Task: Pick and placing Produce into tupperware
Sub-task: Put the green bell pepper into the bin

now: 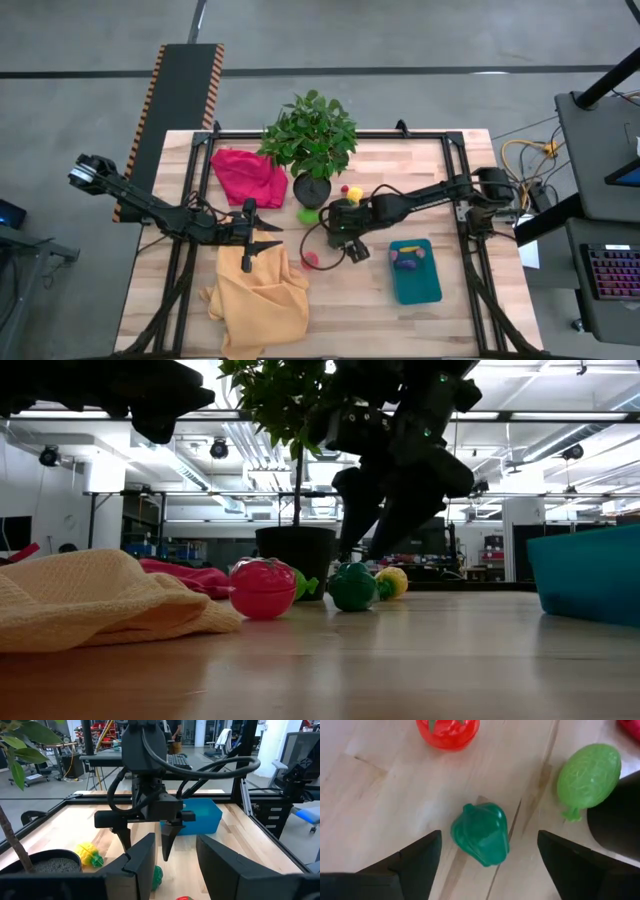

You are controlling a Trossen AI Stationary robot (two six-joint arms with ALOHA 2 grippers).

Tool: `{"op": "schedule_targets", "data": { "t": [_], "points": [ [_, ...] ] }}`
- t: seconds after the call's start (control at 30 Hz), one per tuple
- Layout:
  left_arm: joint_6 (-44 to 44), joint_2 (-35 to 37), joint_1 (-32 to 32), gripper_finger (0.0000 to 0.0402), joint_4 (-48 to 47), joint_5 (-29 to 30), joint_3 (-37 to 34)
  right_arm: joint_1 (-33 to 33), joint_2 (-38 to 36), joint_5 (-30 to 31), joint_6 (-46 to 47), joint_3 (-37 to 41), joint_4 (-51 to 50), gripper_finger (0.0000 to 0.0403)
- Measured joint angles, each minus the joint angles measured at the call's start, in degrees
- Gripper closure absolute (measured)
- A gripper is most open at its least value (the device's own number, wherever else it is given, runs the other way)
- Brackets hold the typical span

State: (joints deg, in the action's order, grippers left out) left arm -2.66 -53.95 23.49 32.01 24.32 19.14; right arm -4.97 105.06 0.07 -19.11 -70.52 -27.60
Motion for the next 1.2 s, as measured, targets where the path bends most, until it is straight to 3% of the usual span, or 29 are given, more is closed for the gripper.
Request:
{"op": "schedule_targets", "data": {
  "t": [0.23,1.2],
  "points": [
    [0.0,0.0,0.0,0.0272,0.0,0.0,0.0,0.0,0.0,0.1,0.8,0.1,-0.1,0.0035],
    [0.0,0.0,0.0,0.0272,0.0,0.0,0.0,0.0,8.0,1.5,-0.4,-0.3,3.4,0.0032]
  ]
}}
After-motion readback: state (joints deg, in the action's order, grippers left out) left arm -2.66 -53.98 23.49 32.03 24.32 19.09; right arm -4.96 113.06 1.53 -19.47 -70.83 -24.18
